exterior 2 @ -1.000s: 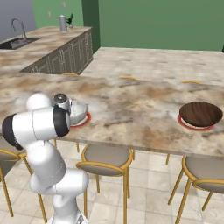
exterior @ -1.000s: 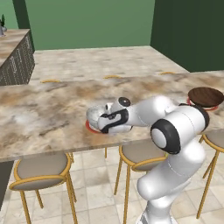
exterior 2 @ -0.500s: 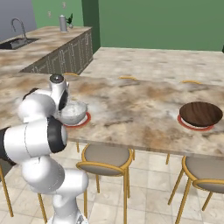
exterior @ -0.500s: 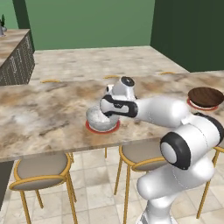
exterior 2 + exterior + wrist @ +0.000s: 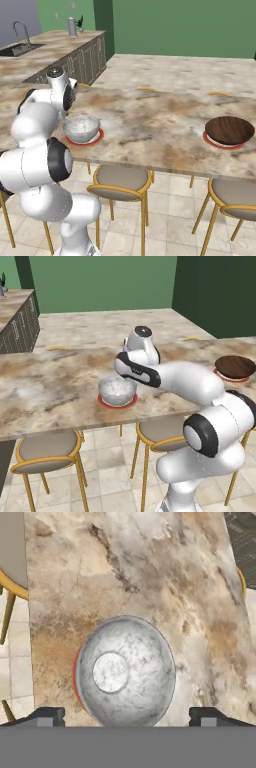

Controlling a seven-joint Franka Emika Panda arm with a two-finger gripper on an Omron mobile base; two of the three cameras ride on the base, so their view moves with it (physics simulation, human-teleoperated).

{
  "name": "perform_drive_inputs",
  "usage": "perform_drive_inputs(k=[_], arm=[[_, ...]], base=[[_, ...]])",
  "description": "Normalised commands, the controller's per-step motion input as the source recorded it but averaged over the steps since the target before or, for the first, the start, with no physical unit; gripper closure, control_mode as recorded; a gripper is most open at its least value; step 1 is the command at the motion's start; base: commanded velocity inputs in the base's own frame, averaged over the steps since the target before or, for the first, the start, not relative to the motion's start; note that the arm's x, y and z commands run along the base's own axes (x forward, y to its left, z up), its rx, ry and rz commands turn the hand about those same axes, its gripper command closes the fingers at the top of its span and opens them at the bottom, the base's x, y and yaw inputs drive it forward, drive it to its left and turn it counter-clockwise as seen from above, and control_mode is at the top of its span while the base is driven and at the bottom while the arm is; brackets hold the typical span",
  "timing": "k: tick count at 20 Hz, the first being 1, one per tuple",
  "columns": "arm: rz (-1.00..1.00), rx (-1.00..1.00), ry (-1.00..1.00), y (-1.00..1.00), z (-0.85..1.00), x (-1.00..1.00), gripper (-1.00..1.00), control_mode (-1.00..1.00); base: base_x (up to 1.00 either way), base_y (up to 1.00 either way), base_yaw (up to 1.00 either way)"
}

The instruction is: Move the bowls from the cabinet to the plates on the dining table.

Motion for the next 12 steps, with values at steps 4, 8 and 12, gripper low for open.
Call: perform_drive_inputs(k=[4, 8, 12], arm=[[-0.51, 0.14, 0.00, 0.00, 0.25, -0.59, -1.00, -1.00], [-0.57, 0.23, -0.03, 0.00, 0.18, -0.76, -1.00, -1.00], [-0.53, 0.31, -0.04, -0.01, 0.17, -0.76, -1.00, -1.00]], base=[[0.00, 0.00, 0.00], [0.00, 0.00, 0.00], [0.00, 0.00, 0.00]])
